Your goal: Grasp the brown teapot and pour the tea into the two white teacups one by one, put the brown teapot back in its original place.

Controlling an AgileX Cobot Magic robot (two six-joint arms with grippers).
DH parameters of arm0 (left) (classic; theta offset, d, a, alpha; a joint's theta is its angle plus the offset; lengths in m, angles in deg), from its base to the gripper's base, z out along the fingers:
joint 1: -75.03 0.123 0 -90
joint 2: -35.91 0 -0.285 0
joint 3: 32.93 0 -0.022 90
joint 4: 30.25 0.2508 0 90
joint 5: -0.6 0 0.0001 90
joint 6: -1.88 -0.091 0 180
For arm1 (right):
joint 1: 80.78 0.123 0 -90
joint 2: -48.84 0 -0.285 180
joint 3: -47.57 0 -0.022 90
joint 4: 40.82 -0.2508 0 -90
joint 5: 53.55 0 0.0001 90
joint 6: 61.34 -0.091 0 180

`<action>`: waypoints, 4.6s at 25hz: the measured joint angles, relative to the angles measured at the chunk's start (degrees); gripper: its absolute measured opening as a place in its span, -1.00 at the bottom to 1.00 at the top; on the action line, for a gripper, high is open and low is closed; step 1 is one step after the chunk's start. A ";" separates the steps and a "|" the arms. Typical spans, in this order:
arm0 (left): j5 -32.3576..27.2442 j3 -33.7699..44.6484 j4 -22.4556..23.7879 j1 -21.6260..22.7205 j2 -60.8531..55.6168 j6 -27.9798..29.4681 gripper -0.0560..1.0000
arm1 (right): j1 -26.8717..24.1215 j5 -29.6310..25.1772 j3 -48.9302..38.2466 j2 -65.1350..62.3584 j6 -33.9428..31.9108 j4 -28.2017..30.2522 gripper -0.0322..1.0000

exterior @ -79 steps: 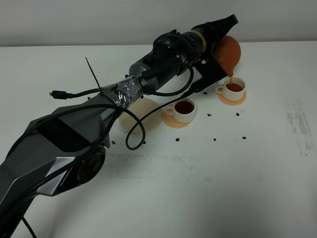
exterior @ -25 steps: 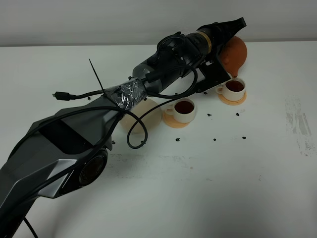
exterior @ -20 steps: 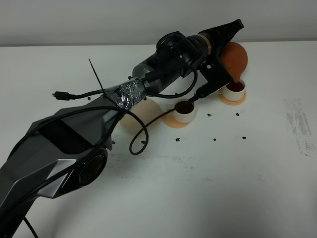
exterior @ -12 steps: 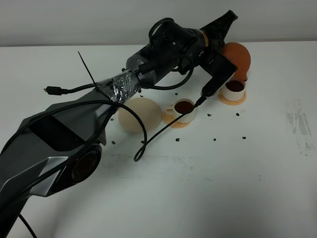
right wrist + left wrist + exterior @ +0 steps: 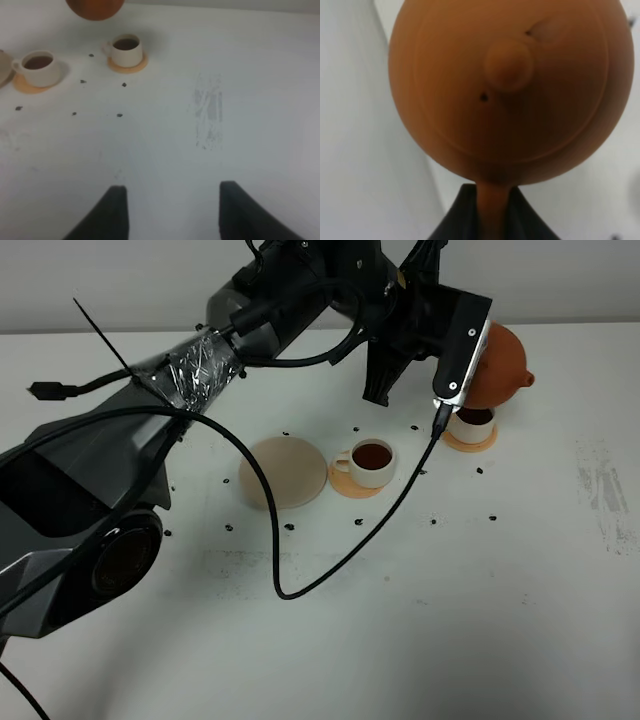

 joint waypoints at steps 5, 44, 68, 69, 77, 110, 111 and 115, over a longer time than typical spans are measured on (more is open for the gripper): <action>1.05 6.08 -1.45 0.00 -5.43 2.53 -0.68 | 0.00 0.00 0.00 0.00 0.00 0.00 -0.10; 8.55 35.47 -0.16 -5.24 -6.48 44.25 -0.68 | 0.00 0.00 0.00 0.00 0.00 0.00 -0.10; 9.34 63.47 2.32 11.70 -39.73 58.69 -0.68 | 0.00 0.00 0.00 0.00 0.00 0.00 -0.10; 9.47 64.23 2.63 12.53 -39.73 59.16 -0.68 | 0.00 0.00 0.00 0.00 0.00 0.00 -0.10; 13.95 67.07 2.73 14.91 -34.79 59.92 -0.68 | 0.00 0.00 0.00 0.00 0.00 0.00 -0.10; 21.06 67.35 1.08 14.29 -25.87 59.47 -0.25 | 0.00 0.00 0.00 0.00 0.00 0.00 -0.10; 21.00 67.35 1.08 14.29 -25.87 59.47 -0.18 | 0.00 0.00 0.00 0.00 0.00 0.00 -0.10; 19.64 67.35 0.96 14.29 -27.40 59.47 -0.07 | 0.00 0.00 0.00 0.00 0.00 0.00 -0.10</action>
